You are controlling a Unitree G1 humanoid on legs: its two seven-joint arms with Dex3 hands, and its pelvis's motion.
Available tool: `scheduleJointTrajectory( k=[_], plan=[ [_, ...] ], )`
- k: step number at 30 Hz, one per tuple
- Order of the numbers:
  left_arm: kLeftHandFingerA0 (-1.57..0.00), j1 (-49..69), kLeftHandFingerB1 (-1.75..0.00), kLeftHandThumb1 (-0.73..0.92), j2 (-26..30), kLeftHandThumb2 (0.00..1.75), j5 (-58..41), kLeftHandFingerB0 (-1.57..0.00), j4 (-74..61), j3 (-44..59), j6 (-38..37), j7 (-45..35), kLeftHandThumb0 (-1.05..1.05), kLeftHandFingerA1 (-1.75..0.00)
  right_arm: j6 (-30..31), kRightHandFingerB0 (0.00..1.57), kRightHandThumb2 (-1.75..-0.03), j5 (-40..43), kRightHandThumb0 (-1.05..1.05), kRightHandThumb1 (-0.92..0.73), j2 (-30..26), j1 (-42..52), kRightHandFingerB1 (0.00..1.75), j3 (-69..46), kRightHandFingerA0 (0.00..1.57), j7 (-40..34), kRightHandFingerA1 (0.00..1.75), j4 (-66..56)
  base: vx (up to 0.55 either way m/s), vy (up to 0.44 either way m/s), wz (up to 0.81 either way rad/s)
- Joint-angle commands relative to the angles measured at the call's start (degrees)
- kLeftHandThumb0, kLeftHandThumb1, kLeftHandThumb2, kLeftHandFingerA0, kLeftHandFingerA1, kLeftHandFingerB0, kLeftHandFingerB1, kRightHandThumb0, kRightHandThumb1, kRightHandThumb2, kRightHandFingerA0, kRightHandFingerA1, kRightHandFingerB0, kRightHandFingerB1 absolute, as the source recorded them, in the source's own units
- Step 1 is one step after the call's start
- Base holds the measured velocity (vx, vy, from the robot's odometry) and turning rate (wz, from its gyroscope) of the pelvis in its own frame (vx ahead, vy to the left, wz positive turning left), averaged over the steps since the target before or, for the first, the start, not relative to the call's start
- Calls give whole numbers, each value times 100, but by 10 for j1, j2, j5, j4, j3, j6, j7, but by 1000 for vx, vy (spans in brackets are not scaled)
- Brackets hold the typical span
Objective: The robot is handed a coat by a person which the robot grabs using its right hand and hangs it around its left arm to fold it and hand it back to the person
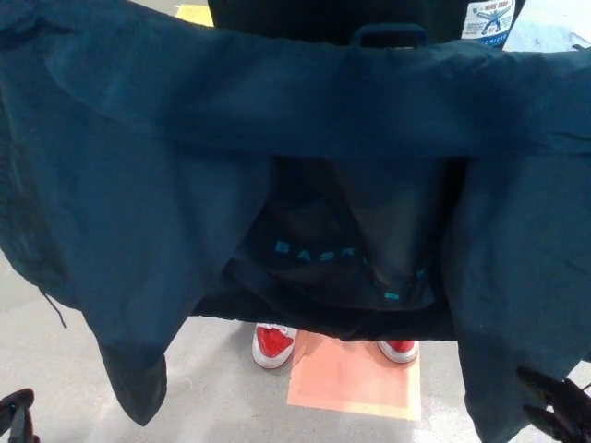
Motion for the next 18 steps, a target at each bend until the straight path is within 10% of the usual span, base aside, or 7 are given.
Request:
scheduleJointTrajectory(
  k=[1,2,11,15,16,18],
  plan=[
    [-6,14,-30,80,9,109,-6,-5,-7,2,-36,-7,-76,-31,-235,1,-115,139,-34,-61,22,134,48,-35,1,-8,48,-324,0,0,0],
    [-5,16,-30,80,10,109,-5,-5,-6,0,-37,-9,-76,-30,-251,17,-72,138,-64,-92,25,130,33,-41,21,-13,37,-339,0,0,0],
    [-4,14,-30,81,11,110,-4,-4,0,0,-46,-8,-76,-31,-156,24,-64,154,-69,-85,30,75,31,-91,24,-50,34,-548,0,0,0],
    [-4,15,-30,81,13,110,1,-4,-3,-4,-44,-6,-76,-30,-99,21,-66,137,-72,-85,20,29,30,-127,22,-62,31,-594,0,0,0],
    [-5,13,-31,80,13,110,0,-5,-5,-3,-37,-2,-77,-31,-67,0,-112,143,-35,-54,1,-1,48,-140,0,-62,49,-610,0,0,0],
    [-5,12,-29,83,13,110,-1,-5,-6,-4,-39,-8,-79,-27,-51,0,-112,156,-36,-54,-29,-42,48,-157,0,-51,49,-605,0,0,0]
  ],
)
